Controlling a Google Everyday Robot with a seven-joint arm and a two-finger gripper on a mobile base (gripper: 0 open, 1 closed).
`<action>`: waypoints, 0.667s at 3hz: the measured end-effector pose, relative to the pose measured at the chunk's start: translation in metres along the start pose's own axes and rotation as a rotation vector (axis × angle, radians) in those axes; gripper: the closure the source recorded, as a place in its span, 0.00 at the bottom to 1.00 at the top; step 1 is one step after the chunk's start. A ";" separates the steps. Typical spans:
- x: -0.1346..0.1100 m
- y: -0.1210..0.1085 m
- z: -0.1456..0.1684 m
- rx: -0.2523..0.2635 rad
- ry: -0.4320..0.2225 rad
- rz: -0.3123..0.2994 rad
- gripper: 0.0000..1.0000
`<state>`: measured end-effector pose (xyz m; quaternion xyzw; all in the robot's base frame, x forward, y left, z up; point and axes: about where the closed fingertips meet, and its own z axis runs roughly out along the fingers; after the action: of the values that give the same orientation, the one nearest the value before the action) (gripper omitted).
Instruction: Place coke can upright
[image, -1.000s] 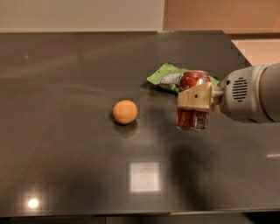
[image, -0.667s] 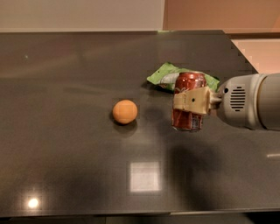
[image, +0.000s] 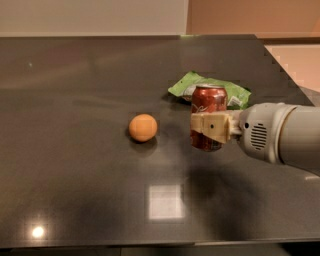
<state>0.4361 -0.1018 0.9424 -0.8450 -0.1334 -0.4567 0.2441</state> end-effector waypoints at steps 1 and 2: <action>-0.002 -0.003 0.007 0.012 -0.005 -0.108 1.00; -0.002 -0.003 0.008 0.019 -0.003 -0.113 1.00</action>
Offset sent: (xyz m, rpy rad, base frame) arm 0.0026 0.0070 -0.0038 -0.0636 -0.0510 0.0589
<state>0.4395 -0.0950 0.9372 -0.8346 -0.1853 -0.4671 0.2256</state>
